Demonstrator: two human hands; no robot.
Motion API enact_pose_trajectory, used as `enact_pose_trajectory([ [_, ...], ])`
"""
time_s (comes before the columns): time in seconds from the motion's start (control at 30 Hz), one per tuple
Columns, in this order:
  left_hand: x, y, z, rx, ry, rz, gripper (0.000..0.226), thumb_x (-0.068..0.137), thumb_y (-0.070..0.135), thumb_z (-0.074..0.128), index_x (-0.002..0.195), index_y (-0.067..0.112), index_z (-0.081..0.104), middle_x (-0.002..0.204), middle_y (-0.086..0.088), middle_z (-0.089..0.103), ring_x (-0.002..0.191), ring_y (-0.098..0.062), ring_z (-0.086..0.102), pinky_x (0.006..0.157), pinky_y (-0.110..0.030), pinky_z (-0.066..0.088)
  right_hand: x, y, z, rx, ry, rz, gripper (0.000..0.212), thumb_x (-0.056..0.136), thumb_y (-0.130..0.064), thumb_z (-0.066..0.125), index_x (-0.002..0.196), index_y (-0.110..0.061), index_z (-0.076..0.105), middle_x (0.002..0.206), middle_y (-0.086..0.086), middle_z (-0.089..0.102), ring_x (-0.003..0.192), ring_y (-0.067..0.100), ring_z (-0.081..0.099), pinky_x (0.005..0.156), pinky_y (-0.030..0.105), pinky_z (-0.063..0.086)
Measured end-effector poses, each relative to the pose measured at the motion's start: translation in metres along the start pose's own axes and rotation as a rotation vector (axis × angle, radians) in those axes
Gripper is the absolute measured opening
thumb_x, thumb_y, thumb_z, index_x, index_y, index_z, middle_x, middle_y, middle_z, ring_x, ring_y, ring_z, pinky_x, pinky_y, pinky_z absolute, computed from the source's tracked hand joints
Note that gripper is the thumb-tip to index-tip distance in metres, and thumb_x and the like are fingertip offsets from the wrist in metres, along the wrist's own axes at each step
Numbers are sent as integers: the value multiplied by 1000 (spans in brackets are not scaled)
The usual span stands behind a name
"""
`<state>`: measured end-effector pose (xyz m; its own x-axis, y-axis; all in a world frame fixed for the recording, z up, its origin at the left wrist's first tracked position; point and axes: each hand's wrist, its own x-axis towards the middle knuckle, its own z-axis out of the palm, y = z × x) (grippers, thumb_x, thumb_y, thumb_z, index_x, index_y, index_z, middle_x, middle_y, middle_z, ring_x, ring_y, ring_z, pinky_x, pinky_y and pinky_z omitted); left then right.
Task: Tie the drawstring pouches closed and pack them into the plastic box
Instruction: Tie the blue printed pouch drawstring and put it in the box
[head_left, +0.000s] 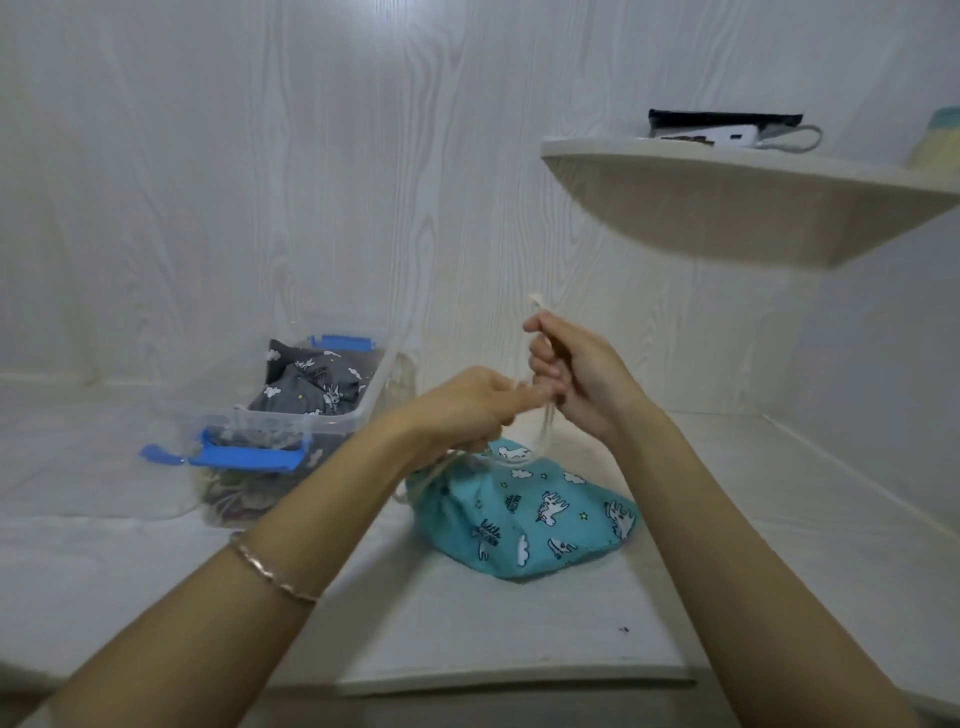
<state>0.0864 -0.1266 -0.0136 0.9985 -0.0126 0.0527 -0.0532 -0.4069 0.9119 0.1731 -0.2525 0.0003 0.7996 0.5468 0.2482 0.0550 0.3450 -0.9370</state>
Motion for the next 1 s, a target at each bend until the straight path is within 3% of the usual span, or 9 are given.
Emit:
enact_pose_trajectory([
  [0.1, 3, 13, 5, -77, -110, 46, 28, 96, 32, 55, 76, 21, 72, 53, 6, 30, 42, -5, 22, 37, -17, 19, 5, -16, 9, -247, 26, -27, 27, 101, -23, 47, 95, -6, 66, 70, 3, 58, 60, 12, 52, 54, 20, 47],
  [0.23, 9, 19, -8, -279, 112, 33, 25, 97, 29, 53, 93, 14, 73, 52, 9, 32, 42, -5, 26, 36, -16, 22, -1, -11, -10, -653, 163, 114, 37, 100, -27, 41, 100, -2, 68, 88, 8, 68, 86, 22, 60, 75, 28, 50],
  [0.33, 11, 22, -15, -376, 167, 42, 25, 98, 28, 51, 98, 14, 72, 55, 8, 30, 44, -6, 25, 38, -17, 22, -24, 2, -7, -591, -79, 148, 26, 93, -18, 52, 100, -2, 72, 99, 10, 75, 97, 22, 65, 85, 29, 52],
  [0.43, 10, 28, -15, -424, 163, 28, 25, 99, 28, 49, 101, 13, 70, 55, 7, 28, 43, -6, 22, 40, -18, 19, -36, 26, 10, -593, -268, 96, 23, 90, -26, 65, 91, -4, 73, 104, 19, 71, 107, 23, 64, 104, 43, 46],
  [0.57, 6, 25, -24, -411, 246, -12, 33, 101, 31, 46, 103, 7, 68, 50, 9, 34, 37, -4, 26, 35, -16, 20, -38, 37, 14, -345, -55, 65, 20, 97, -19, 55, 96, -8, 72, 88, 10, 75, 84, 19, 70, 89, 30, 55],
  [0.7, 2, 14, -50, 55, 496, -149, 39, 102, 26, 39, 78, 6, 64, 73, -4, 61, 38, -10, 33, 36, -19, 24, -32, 41, -3, 64, 162, 128, 22, 98, -14, 54, 111, 0, 65, 64, 0, 54, 58, 10, 56, 71, 24, 53],
  [0.8, -1, 14, -70, 205, 605, -129, 29, 102, 13, 37, 81, 7, 57, 79, 5, 66, 44, -4, 40, 42, -21, 30, -29, 47, -10, 71, 276, 160, 22, 97, -11, 55, 109, 5, 65, 56, -1, 40, 50, 9, 39, 53, 19, 46],
  [0.9, -1, 16, -75, -313, 568, -76, 38, 104, 27, 35, 76, 11, 56, 41, 10, 42, 30, -4, 28, 32, -14, 22, -28, 53, -10, -79, 225, 223, 23, 95, -13, 58, 104, 7, 66, 55, -2, 36, 50, 10, 31, 46, 17, 39],
  [1.0, 1, 23, -66, -736, 392, -48, 42, 105, 31, 33, 66, 18, 44, 40, 9, 30, 29, -3, 24, 27, -14, 19, -28, 52, -6, -514, 120, 203, 27, 94, -14, 60, 112, 4, 67, 54, -4, 44, 47, 9, 37, 48, 19, 40],
])
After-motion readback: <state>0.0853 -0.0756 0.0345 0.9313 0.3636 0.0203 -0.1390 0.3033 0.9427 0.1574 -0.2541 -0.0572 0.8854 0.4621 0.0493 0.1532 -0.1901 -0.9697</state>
